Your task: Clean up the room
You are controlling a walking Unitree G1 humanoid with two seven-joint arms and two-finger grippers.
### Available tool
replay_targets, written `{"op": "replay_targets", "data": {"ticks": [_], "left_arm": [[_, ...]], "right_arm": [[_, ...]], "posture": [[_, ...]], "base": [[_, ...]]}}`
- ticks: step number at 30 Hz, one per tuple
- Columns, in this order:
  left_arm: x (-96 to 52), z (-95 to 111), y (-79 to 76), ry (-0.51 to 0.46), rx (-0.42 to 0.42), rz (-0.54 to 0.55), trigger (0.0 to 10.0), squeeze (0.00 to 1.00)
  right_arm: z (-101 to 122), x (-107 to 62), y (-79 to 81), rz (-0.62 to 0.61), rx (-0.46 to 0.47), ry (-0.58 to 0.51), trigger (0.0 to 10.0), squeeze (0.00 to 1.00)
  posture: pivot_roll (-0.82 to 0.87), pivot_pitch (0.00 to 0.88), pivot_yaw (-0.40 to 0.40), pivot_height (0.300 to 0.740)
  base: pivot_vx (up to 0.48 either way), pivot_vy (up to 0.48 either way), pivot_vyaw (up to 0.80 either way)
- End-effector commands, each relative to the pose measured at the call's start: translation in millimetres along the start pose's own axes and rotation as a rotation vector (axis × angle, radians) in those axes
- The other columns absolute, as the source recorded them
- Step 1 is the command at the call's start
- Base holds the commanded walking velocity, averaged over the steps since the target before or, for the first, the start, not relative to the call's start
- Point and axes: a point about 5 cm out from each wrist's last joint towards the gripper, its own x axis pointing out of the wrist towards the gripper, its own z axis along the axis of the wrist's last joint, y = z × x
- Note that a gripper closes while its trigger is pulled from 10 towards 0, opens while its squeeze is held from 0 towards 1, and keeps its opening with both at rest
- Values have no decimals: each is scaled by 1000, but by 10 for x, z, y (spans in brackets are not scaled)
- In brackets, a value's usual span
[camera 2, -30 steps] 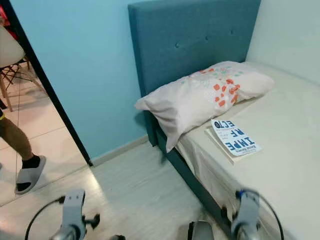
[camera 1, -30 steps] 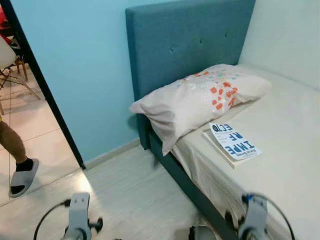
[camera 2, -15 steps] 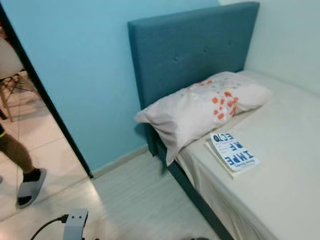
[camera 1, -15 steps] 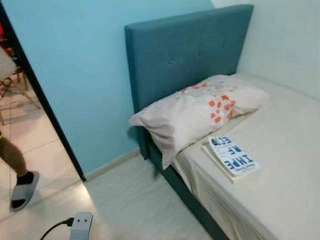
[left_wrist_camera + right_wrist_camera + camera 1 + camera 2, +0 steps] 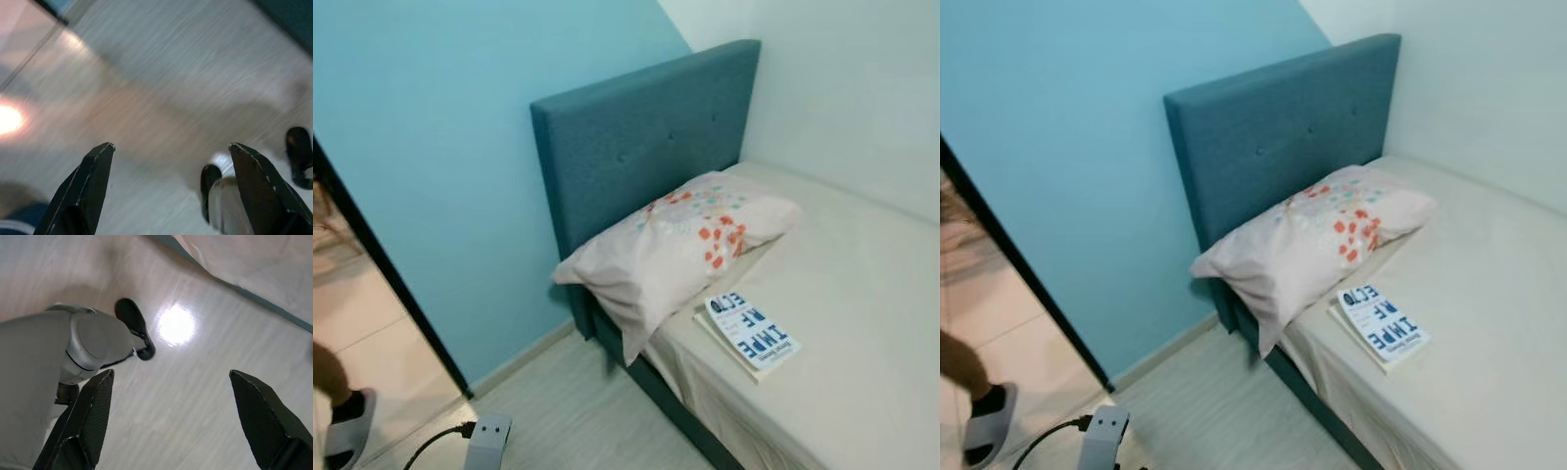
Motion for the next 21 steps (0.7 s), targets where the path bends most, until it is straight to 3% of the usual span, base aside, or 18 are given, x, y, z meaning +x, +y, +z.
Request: {"op": "replay_targets", "data": {"ticks": [1, 6, 19, 21], "left_arm": [[-6, -57, -25, 24, 10, -16, 10000, 0], [-6, -80, -51, 34, 0, -24, 10000, 0], [-13, -100, -57, 36, -48, -59, 10000, 0], [-14, -101, -54, 34, -53, -64, 10000, 0]], "right_arm": [[-76, -3, 50, 7, -1, 19, 10000, 0], [-76, 10, 206, 19, -11, 9, 10000, 0], [-154, 3, 734, 56, 12, 49, 10000, 0], [-157, 1, 755, 57, 13, 50, 10000, 0]], "posture": [[-35, 0, 28, 740], [-48, 0, 32, 740], [-46, 0, 31, 740], [-46, 0, 31, 740]], "base": [[0, 0, 0], [0, 0, -160], [0, 0, -745], [0, 0, -750]]}}
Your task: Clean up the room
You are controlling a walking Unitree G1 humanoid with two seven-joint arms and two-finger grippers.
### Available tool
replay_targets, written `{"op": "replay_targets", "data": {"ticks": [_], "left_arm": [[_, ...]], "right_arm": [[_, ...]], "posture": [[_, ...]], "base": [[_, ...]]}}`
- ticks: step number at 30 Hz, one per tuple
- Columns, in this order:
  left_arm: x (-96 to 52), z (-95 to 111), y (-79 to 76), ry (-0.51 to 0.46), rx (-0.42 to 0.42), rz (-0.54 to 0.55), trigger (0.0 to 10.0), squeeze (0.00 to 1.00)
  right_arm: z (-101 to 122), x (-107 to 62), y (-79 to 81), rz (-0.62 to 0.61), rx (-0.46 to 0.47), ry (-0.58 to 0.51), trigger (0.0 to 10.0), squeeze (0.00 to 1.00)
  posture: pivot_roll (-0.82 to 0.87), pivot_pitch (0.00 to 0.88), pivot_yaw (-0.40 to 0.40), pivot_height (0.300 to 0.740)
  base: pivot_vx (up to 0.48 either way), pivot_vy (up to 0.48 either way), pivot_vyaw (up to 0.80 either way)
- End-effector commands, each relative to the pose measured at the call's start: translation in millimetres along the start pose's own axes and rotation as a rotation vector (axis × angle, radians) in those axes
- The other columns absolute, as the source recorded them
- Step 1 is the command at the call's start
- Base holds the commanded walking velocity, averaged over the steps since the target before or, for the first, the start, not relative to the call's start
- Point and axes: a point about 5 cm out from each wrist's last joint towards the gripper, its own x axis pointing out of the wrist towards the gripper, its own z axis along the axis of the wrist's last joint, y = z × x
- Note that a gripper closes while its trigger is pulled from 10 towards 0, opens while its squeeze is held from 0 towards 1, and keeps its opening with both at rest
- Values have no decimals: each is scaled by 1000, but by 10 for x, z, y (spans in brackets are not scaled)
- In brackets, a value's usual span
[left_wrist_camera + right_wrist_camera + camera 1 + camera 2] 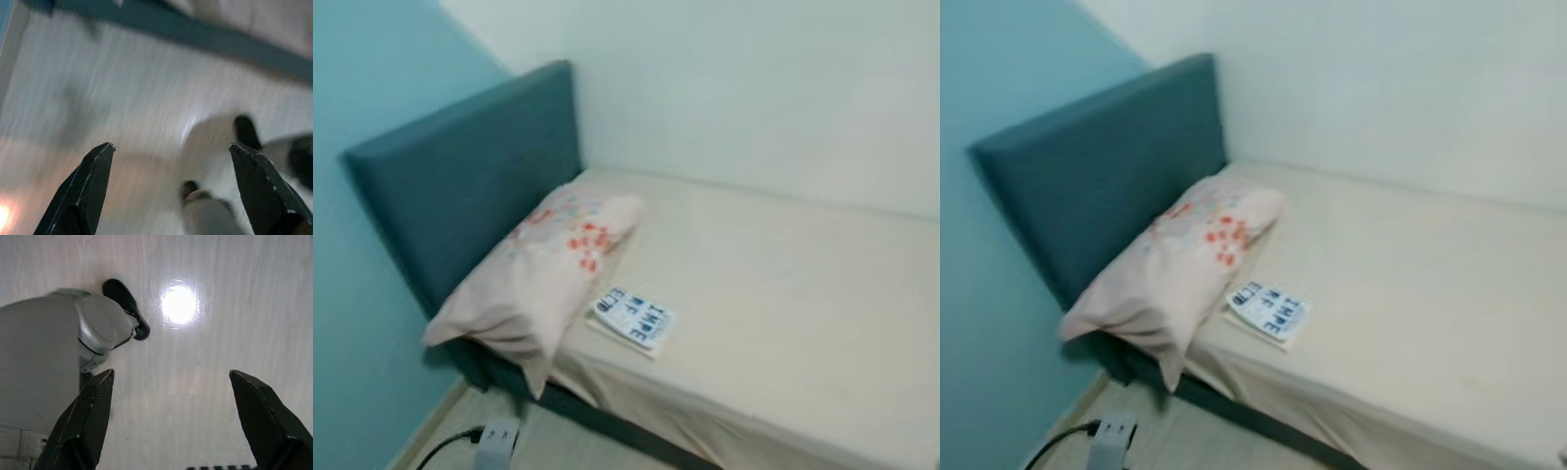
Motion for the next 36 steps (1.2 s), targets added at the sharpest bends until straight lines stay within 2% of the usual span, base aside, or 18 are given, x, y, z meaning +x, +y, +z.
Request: {"op": "replay_targets", "data": {"ticks": [1, 2, 8, 22, 26, 36], "left_arm": [[-55, -184, 90, 51, -28, 21, 10000, 0], [-57, -183, 99, 50, -27, 23, 10000, 0], [-61, -186, 111, 51, -26, 23, 10000, 0], [-62, -188, 113, 54, -22, 16, 10000, 0], [-60, -183, 109, 53, -23, 15, 10000, 0], [-54, -172, 95, 49, -28, 13, 10000, 0]], "right_arm": [[15, -1, 96, 30, -2, -3, 10000, 0], [21, 2, 21, 21, -1, -3, 10000, 0], [32, 4, -29, 9, -4, -3, 10000, 0], [47, 3, -45, -6, -11, -20, 10000, 0], [58, 2, -45, -6, 11, -38, 10000, 0], [115, 3, -40, -2, -6, -75, 10000, 0]], "posture": [[-46, 0, 31, 740], [-43, 0, 31, 740], [-40, 0, 28, 740], [-42, 0, 28, 740], [-42, 0, 28, 740], [-44, 0, 32, 740]], "base": [[0, 0, -750], [0, 0, -750], [0, 0, -750], [0, -445, -750], [0, -480, -741], [0, -480, 0]]}}
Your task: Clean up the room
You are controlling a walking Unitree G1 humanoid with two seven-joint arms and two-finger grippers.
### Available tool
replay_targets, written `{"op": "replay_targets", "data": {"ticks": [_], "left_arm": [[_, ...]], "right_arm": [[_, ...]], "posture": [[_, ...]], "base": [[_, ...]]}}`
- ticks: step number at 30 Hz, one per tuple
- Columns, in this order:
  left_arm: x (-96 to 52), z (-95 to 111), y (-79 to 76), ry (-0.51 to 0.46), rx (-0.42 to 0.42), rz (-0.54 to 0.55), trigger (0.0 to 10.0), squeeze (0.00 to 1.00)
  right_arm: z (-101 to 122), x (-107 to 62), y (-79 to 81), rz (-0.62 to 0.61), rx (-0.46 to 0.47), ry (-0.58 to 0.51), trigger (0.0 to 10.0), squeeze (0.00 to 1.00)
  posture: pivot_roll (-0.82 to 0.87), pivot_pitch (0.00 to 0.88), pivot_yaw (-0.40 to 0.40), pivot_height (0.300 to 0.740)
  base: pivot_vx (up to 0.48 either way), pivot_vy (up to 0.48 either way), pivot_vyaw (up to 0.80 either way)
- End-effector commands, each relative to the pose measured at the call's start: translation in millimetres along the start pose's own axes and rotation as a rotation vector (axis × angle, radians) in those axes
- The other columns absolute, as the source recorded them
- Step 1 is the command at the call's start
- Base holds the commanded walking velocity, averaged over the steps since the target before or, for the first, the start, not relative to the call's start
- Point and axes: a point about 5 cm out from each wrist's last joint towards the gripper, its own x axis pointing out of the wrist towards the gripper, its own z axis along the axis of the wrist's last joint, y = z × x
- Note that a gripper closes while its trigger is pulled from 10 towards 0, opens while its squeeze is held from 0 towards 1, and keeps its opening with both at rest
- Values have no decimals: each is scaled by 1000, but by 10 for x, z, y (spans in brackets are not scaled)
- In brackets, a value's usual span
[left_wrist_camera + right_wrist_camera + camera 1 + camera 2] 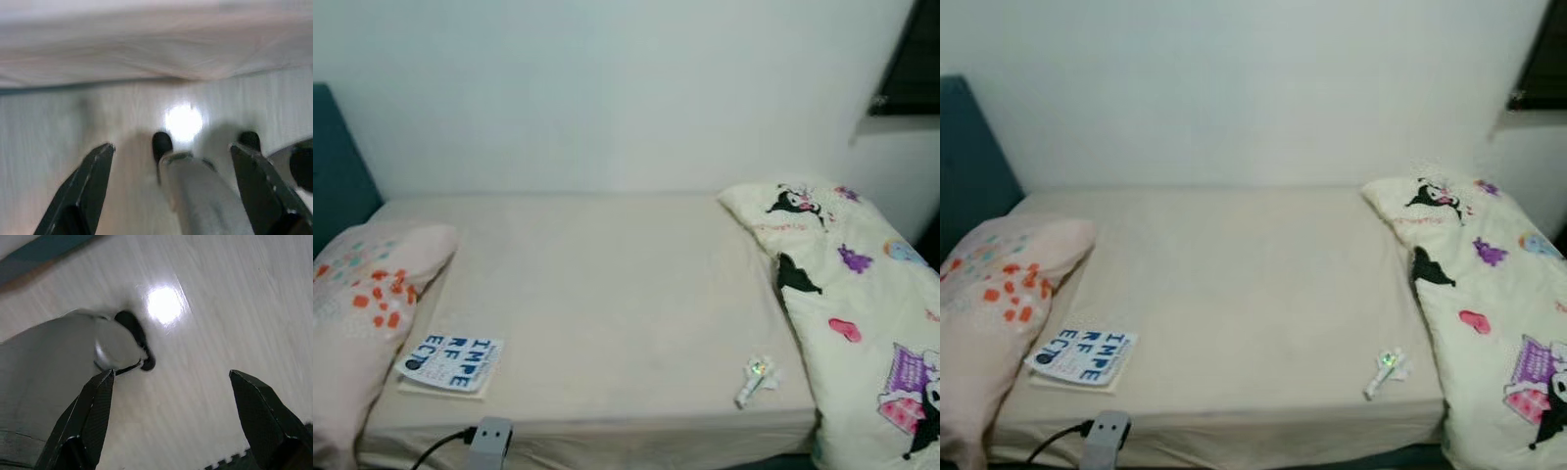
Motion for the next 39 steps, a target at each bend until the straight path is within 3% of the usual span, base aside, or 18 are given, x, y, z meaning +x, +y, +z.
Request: {"op": "replay_targets", "data": {"ticks": [1, 10, 12, 13, 15, 20, 24, 29, 34, 39], "left_arm": [[5, -12, -24, 8, -2, -5, 10000, 0], [40, 175, -69, -56, -28, -16, 10000, 0], [57, 303, -87, -97, -44, -24, 10000, 0], [57, 303, -87, -97, -44, -24, 10000, 0], [70, 428, -109, -135, -53, -35, 10000, 0], [87, 649, -181, -212, -86, -60, 10000, 0], [90, 754, -219, -252, -112, -79, 10000, 0], [48, 1242, -283, -427, -122, -118, 10000, 0], [21, 1375, -259, -474, -115, -110, 10000, 0], [-14, 1498, -252, -526, -53, -109, 10000, 0]], "right_arm": [[112, 9, 42, 17, -15, -49, 10000, 0], [514, 15, 48, 28, -116, -218, 10000, 0], [971, -3, -96, 20, -114, -316, 10000, 0], [971, -3, -96, 20, -114, -316, 10000, 0], [1348, -59, -162, 13, -95, -402, 10000, 0], [1758, -164, -16, 28, -63, -525, 10000, 0], [1834, -190, 58, 47, -52, -553, 10000, 0], [2140, -328, 255, 183, -12, -663, 10000, 0], [2247, -385, 309, 227, -26, -702, 10000, 0], [2426, -497, 401, 281, -71, -767, 10000, 0]], "posture": [[-44, 0, 32, 740], [-44, 0, 31, 740], [-43, 0, 30, 740], [-43, 0, 30, 740], [-39, 0, 25, 740], [-45, 0, 24, 740], [-46, 0, 25, 740], [-49, 0, 16, 730], [-48, 0, 14, 720], [-51, 0, 10, 705]], "base": [[0, -480, 0], [0, -480, 226], [0, -480, 712], [0, -480, 712], [0, -480, 722], [0, -480, 138], [0, -480, 0], [0, -214, 0], [0, 0, 0], [0, 0, 0]]}}
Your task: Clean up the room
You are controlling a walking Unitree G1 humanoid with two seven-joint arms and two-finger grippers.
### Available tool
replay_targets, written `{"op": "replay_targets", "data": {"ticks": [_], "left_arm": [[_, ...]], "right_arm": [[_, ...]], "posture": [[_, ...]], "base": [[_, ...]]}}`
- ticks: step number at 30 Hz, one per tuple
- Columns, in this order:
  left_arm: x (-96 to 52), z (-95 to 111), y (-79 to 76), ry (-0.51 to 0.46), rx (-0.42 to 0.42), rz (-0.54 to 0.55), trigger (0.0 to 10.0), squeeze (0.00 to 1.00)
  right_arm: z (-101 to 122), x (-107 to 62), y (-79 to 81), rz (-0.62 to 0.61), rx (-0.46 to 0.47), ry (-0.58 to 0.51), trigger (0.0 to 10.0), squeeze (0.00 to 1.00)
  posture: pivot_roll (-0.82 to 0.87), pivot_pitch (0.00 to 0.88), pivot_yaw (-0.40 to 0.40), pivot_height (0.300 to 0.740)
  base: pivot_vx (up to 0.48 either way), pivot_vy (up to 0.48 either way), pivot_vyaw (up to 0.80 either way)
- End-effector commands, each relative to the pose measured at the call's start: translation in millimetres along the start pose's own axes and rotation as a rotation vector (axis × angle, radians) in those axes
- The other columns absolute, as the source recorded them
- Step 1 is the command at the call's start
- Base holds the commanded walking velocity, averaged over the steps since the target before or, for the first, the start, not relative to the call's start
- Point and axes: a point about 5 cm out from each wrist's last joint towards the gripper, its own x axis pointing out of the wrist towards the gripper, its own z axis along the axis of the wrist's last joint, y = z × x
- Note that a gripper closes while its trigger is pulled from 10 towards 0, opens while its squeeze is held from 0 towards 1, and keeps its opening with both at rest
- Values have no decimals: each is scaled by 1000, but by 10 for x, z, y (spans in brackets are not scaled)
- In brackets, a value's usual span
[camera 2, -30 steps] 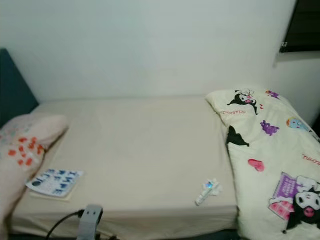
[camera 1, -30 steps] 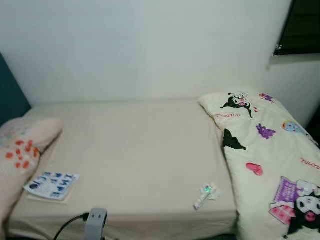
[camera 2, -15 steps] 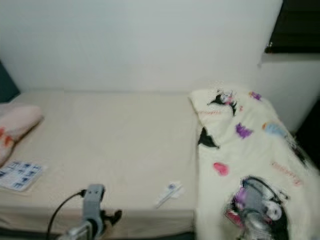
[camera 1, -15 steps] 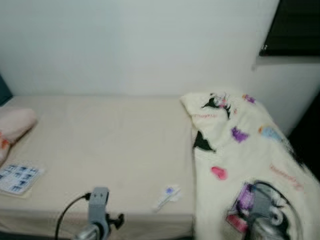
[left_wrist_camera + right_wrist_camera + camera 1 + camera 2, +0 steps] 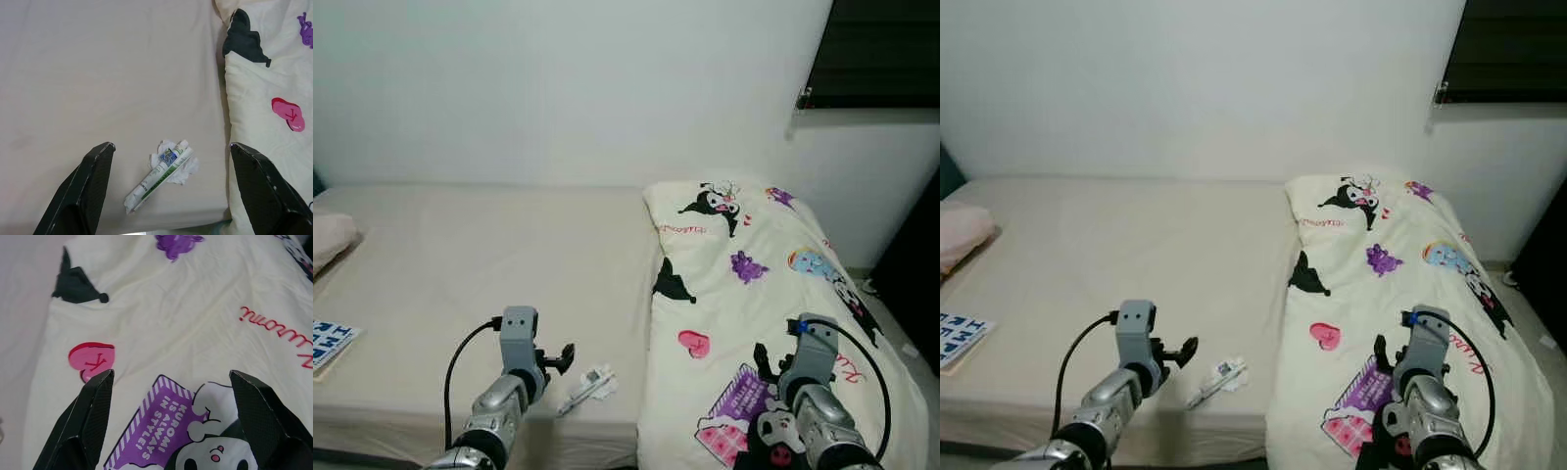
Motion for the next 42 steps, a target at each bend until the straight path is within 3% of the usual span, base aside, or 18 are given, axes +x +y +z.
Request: {"op": "replay_targets", "data": {"ticks": [1, 5, 10, 11, 13, 17, 19, 20, 21, 23, 30, 35, 42], "left_arm": [[-14, 18, 54, -7, 39, 6, 10000, 0], [-9, 1, 2, -6, 64, -14, 10000, 0], [23, -35, -229, -4, 215, -99, 10000, 0], [23, -35, -229, -4, 215, -99, 10000, 0], [70, 14, -435, -27, 303, -176, 10000, 0], [101, 66, -612, -55, 359, -245, 10000, 0], [126, 124, -866, -97, 423, -333, 10000, 0], [126, 124, -866, -97, 423, -333, 10000, 0], [139, 162, -1033, -122, 435, -374, 10000, 0], [149, 188, -1107, -132, 410, -382, 10000, 0], [169, 251, -1183, -159, 400, -362, 10000, 0], [185, 289, -1162, -169, 416, -330, 10000, 0], [232, 412, -1133, -176, 376, -288, 10000, 0]], "right_arm": [[141, 43, 111, 51, -14, -47, 10000, 0], [204, 57, 151, 71, -23, -68, 10000, 0], [269, 70, 204, 108, -48, -88, 10000, 0], [269, 70, 204, 108, -48, -88, 10000, 0], [252, 65, 210, 120, -66, -79, 10000, 0], [221, 58, 202, 118, -76, -66, 10000, 0], [159, 43, 209, 120, -94, -45, 10000, 0], [159, 43, 209, 120, -94, -45, 10000, 0], [87, 24, 240, 136, -126, -17, 10000, 0], [19, 0, 268, 154, -160, 3, 10000, 0], [-190, -146, 241, 168, -174, 5, 10000, 0], [-215, -246, 274, 196, -155, -31, 10000, 0], [-157, -396, 288, 216, -136, -89, 10000, 0]], "posture": [[-52, 0, 10, 700], [-53, 0, 8, 690], [-61, 0, 4, 675], [-61, 0, 4, 675], [-68, 0, 1, 665], [-67, 0, 0, 655], [-76, 0, 5, 645], [-76, 0, 5, 645], [-82, 0, 6, 635], [-92, 0, 8, 625], [-113, 2, 21, 590], [-130, 23, 35, 575], [-165, 75, 61, 555]], "base": [[0, 0, 0], [0, 0, 0], [0, 0, 0], [0, 0, 0], [0, 0, 0], [0, 0, 0], [0, 0, 0], [0, 0, 0], [0, 0, 0], [0, 0, 0], [0, 0, 0], [0, 0, 0], [0, 0, 0]]}}
